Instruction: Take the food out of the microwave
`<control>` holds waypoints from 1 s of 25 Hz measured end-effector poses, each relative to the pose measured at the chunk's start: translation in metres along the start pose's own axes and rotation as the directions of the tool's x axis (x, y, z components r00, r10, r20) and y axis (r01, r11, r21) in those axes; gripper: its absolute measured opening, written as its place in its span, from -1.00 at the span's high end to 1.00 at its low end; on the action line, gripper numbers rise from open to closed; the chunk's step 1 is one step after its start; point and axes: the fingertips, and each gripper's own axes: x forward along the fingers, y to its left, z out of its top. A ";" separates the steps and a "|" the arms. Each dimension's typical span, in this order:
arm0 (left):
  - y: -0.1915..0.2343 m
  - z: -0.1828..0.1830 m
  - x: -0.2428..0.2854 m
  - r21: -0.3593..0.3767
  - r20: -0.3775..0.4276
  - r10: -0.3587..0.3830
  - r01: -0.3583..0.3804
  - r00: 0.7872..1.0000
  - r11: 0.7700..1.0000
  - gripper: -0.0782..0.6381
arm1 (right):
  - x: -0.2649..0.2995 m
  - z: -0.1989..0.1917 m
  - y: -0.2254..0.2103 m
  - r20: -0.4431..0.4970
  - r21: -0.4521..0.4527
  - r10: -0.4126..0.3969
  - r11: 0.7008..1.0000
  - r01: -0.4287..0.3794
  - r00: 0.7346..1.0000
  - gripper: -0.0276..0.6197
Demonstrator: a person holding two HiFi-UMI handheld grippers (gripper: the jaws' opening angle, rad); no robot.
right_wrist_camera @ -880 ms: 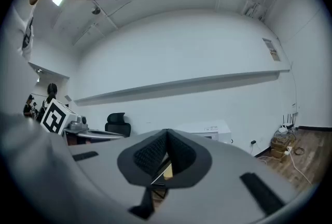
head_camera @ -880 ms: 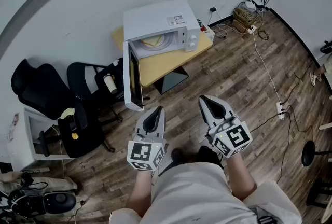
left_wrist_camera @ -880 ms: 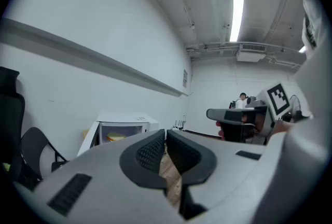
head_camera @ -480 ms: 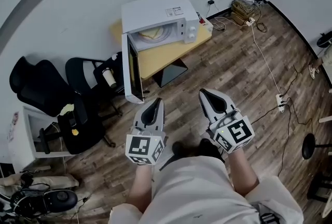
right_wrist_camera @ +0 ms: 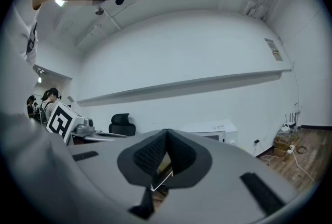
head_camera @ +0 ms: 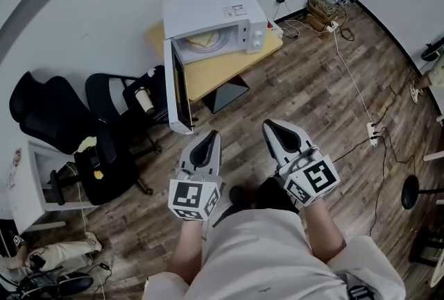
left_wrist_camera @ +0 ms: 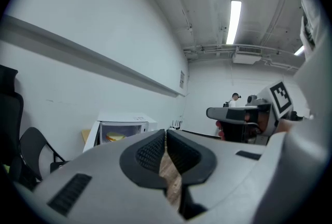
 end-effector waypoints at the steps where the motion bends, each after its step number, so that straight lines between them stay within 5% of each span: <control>1: 0.000 -0.001 -0.001 0.005 -0.004 -0.004 0.004 1.000 1.000 0.75 | 0.000 -0.002 0.001 -0.002 0.007 -0.004 1.000 0.004 1.000 0.92; 25: 0.043 -0.009 0.051 -0.005 -0.041 0.051 -0.051 0.998 0.999 0.75 | 0.067 -0.016 -0.045 -0.021 0.071 0.063 0.996 -0.061 0.998 0.92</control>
